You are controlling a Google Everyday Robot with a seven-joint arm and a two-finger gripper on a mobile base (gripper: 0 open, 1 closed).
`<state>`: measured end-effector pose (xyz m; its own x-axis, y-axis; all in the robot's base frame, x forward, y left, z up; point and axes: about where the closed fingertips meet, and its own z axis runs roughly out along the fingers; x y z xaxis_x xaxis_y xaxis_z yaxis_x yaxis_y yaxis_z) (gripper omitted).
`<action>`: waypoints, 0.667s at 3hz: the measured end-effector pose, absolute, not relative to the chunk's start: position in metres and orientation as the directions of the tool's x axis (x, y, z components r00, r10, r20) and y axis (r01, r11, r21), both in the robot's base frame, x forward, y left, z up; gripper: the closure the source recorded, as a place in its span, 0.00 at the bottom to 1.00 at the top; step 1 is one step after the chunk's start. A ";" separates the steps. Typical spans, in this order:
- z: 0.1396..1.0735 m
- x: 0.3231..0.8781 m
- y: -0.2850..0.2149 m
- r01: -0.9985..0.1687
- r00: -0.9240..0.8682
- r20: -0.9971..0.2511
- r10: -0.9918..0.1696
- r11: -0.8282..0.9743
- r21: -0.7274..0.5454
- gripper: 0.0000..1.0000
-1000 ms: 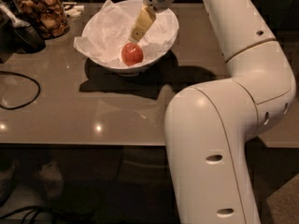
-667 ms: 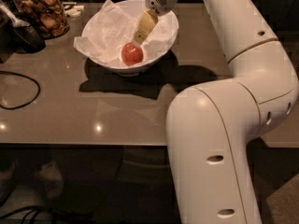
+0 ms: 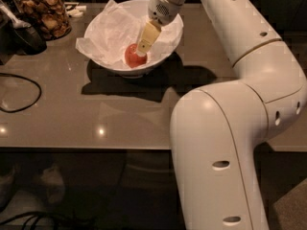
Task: Pick apple from white bowl
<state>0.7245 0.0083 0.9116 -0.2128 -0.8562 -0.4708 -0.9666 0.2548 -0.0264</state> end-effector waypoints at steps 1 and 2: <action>0.902 0.724 0.009 -0.966 -0.224 -0.455 -0.862 0.258 -0.013 0.20; 0.900 0.724 0.009 -0.965 -0.229 -0.449 -0.864 0.262 -0.011 0.20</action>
Offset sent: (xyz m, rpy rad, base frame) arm -0.0131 -0.0128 -0.0135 -0.0653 0.0694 -0.0046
